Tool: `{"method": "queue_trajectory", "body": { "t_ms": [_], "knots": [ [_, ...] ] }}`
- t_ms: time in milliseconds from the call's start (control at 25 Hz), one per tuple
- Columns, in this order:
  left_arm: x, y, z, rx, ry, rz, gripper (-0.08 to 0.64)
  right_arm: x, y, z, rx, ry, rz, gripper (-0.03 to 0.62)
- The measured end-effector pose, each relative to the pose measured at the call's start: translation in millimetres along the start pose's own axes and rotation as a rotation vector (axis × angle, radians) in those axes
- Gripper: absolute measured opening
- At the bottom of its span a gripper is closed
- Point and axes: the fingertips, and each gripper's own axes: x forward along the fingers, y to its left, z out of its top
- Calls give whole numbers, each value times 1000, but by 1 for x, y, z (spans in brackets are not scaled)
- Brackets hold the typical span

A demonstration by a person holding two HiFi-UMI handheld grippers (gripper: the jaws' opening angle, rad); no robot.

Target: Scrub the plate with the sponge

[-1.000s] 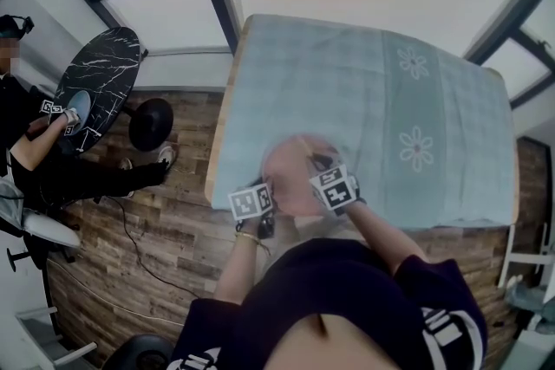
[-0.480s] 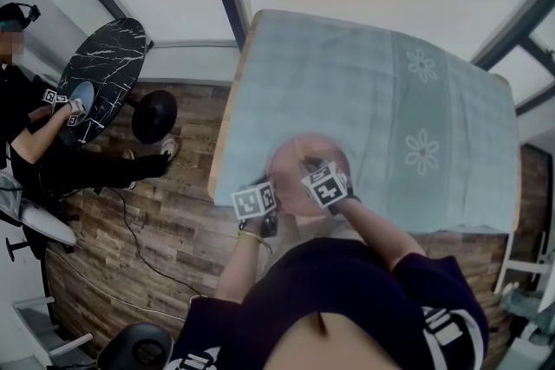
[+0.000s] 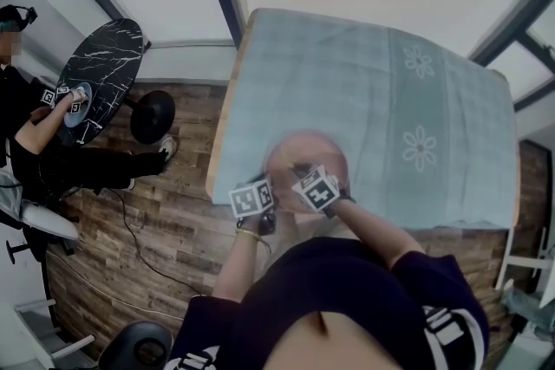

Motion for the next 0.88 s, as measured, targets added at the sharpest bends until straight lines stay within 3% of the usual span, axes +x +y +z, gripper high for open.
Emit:
{"method": "queue_trajectory", "body": {
  "t_ms": [880],
  "knots": [
    [-5, 0, -5, -4, -2, -7, 32, -17, 63, -40, -46, 80, 127, 38]
  ]
}}
